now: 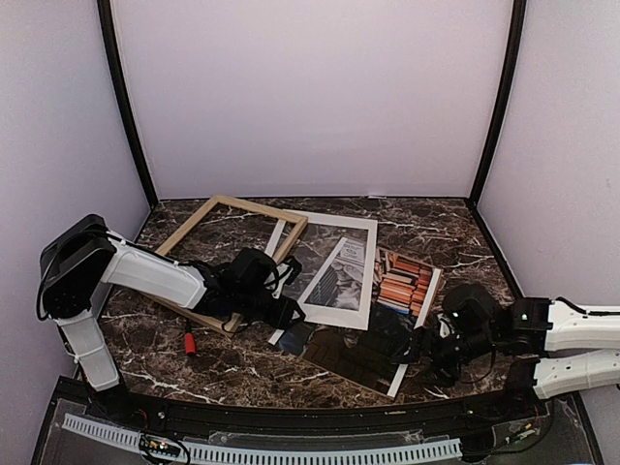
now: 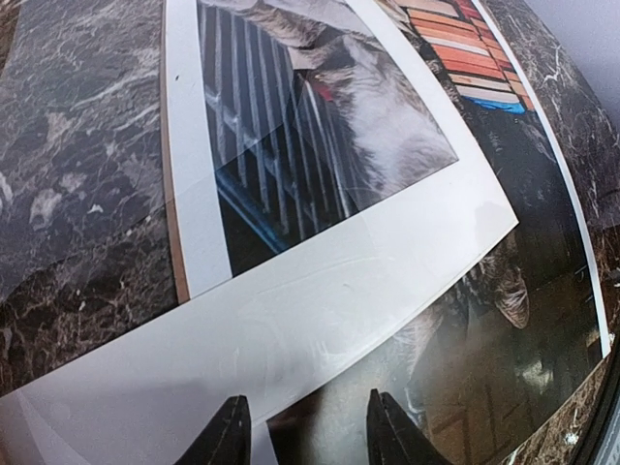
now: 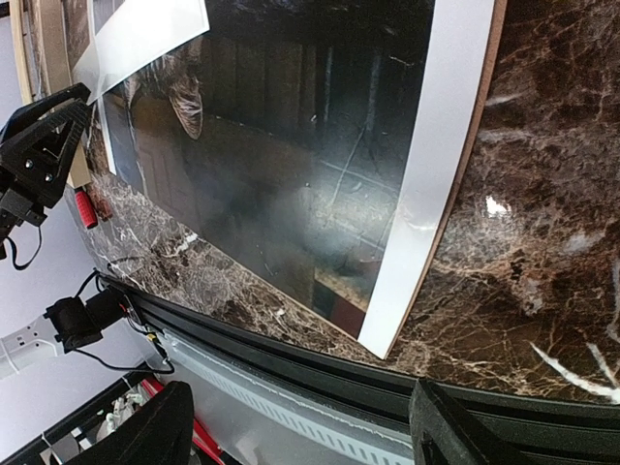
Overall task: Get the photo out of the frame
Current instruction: Pick up the photo from the backboard, then place the photo on the backboard, then reset both arms
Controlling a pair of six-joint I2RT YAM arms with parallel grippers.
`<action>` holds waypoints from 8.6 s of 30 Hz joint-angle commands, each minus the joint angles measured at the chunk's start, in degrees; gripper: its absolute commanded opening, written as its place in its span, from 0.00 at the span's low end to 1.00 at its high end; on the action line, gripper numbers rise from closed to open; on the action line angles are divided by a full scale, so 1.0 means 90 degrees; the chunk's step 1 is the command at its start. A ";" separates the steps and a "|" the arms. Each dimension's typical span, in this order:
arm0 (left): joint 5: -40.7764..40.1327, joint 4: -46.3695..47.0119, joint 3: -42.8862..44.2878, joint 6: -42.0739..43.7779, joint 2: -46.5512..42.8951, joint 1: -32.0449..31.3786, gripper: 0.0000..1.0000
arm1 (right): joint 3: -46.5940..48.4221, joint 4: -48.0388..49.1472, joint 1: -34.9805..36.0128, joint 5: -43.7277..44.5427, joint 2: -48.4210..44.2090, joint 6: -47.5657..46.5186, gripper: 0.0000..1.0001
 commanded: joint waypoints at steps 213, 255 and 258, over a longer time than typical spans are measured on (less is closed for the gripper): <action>-0.4256 -0.4468 0.1025 0.0505 -0.5124 -0.0012 0.97 | 0.3828 -0.1342 -0.1457 0.3387 0.1596 -0.4932 0.98; -0.5358 -0.3364 -0.1255 0.2326 -0.6500 0.1315 0.99 | 0.1661 0.1701 -0.2338 0.5007 0.0084 -0.6531 0.98; -0.5409 -0.3400 -0.1261 0.2279 -0.6510 0.1322 0.99 | 0.1761 0.1740 -0.2338 0.4959 0.0223 -0.6620 0.98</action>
